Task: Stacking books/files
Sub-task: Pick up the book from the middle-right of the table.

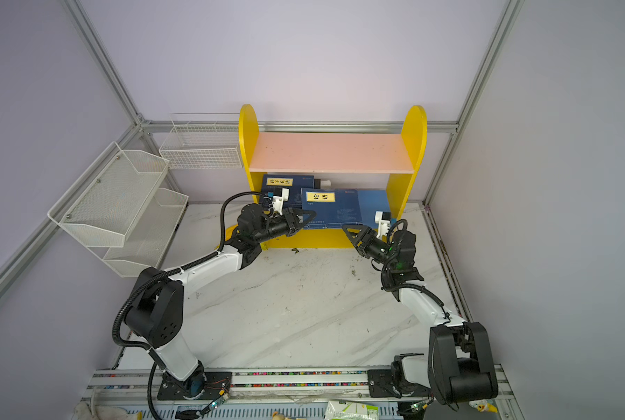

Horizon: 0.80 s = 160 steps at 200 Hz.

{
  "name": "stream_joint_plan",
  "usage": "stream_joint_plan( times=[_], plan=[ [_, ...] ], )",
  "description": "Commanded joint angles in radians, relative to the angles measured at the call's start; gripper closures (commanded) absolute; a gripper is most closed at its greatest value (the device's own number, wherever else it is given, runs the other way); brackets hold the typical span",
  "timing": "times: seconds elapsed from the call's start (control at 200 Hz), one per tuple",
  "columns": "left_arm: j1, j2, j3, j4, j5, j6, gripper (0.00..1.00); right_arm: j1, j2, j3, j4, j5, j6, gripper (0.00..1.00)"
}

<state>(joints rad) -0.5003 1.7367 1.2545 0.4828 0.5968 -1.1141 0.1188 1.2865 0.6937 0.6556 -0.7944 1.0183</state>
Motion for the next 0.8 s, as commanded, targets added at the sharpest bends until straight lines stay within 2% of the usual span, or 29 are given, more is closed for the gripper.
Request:
stream_joint_plan(
  times=[0.0, 0.24, 0.45, 0.6, 0.695, 0.795],
  plan=[
    [0.019, -0.084, 0.121, 0.003, 0.064, 0.044, 0.95, 0.002, -0.007, 0.056, 0.062, -0.023, -0.039, 0.38],
    [0.054, -0.097, 0.133, 0.007, 0.112, 0.041, 0.95, -0.007, 0.026, 0.075, 0.088, -0.035, -0.029, 0.48],
    [0.072, -0.096, 0.142, 0.015, 0.148, 0.038, 0.95, -0.015, 0.040, 0.067, 0.168, -0.037, 0.028, 0.72],
    [0.075, -0.080, 0.170, 0.006, 0.188, 0.049, 0.94, -0.015, 0.072, 0.052, 0.278, -0.023, 0.107, 0.72],
    [0.076, -0.074, 0.183, -0.001, 0.199, 0.052, 0.94, -0.015, 0.110, 0.042, 0.354, -0.027, 0.161, 0.78],
    [0.077, -0.065, 0.195, -0.008, 0.213, 0.054, 0.94, -0.015, 0.138, 0.036, 0.398, -0.027, 0.192, 0.79]
  ],
)
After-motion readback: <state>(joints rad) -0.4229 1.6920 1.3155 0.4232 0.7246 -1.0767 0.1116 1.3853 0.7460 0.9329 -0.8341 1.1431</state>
